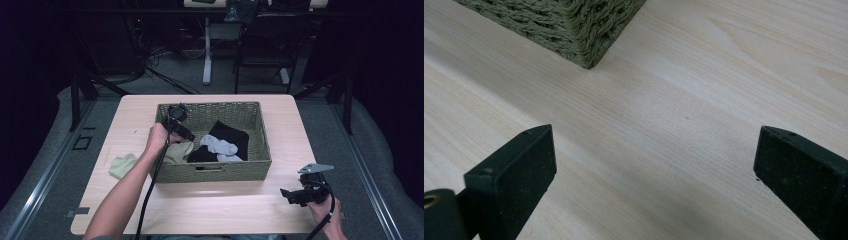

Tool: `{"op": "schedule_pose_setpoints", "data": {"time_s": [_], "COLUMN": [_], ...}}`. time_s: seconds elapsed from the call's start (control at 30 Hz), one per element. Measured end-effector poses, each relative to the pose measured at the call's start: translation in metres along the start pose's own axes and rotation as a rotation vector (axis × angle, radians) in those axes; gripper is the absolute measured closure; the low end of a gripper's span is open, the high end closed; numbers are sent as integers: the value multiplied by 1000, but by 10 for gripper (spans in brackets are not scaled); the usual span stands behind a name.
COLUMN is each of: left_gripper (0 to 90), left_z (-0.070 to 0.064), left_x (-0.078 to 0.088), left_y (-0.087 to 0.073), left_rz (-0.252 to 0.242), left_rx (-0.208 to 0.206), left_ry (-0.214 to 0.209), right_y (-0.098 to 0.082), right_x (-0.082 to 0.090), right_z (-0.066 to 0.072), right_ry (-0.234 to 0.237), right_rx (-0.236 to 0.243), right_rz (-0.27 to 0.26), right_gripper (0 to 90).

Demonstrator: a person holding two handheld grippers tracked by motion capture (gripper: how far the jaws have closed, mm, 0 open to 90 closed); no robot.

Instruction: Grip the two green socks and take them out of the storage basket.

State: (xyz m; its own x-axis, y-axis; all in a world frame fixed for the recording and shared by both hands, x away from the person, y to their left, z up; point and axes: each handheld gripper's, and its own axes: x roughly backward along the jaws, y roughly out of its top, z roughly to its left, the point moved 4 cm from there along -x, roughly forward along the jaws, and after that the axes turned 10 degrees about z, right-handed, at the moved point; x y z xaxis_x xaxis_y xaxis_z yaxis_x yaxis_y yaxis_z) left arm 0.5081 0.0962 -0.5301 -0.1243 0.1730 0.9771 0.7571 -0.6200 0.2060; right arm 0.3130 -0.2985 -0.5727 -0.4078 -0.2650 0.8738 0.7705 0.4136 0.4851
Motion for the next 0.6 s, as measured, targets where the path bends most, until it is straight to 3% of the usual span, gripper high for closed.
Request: {"op": "schedule_pose_setpoints", "data": {"time_s": [0.13, 0.6], "left_gripper": [313, 567], "left_z": [-4, 0], "left_x": [-11, -34], "left_y": [2, 4], "left_rz": [41, 130], "left_rx": [-13, 24], "left_ry": [10, 37], "right_y": [0, 0], "right_x": [0, 1], "right_z": [0, -1], "right_ry": [0, 0], "right_rx": [2, 0], "right_rz": [-1, -6], "right_gripper": [31, 33]}}
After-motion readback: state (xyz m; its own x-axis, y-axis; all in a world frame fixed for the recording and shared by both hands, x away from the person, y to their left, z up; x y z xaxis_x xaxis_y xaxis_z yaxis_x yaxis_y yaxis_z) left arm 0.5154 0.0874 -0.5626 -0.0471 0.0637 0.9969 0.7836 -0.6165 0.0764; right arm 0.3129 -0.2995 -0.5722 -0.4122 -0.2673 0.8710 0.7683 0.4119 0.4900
